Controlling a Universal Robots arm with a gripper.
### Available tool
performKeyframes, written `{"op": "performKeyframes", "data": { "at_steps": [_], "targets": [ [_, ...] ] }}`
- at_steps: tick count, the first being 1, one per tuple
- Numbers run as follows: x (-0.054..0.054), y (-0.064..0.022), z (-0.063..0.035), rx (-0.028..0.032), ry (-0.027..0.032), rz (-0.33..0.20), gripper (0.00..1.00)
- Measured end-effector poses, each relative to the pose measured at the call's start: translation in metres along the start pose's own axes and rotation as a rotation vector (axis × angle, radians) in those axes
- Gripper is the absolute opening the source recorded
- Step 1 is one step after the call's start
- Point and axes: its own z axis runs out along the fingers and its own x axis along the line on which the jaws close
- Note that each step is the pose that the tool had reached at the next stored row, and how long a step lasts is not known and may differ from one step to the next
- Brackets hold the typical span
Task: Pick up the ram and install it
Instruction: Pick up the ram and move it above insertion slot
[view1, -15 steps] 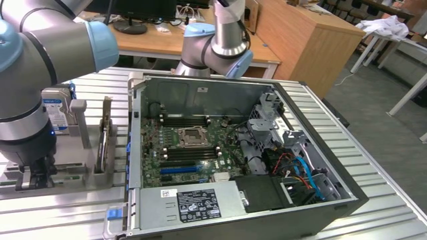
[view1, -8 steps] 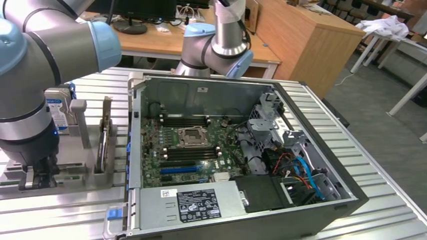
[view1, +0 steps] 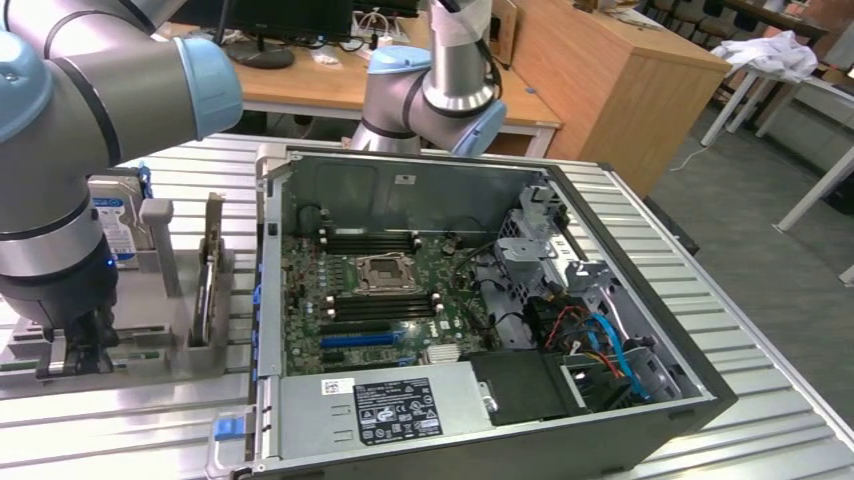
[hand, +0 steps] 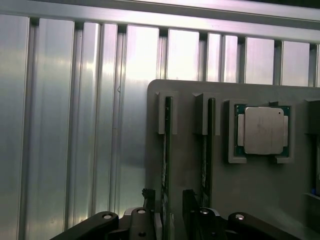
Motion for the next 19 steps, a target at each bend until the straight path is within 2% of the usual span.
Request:
{"op": "performKeyframes", "data": {
  "at_steps": [5, 6, 19],
  "targets": [
    [0.0000, 0.0000, -0.0001, -0.0001, 0.0001, 0.000, 0.34],
    [0.0000, 0.0000, -0.0001, -0.0001, 0.0001, 0.000, 0.27],
    [0.0006, -0.0052, -0.0003, -0.0009, 0.0001, 0.000, 0.27]
  ]
}}
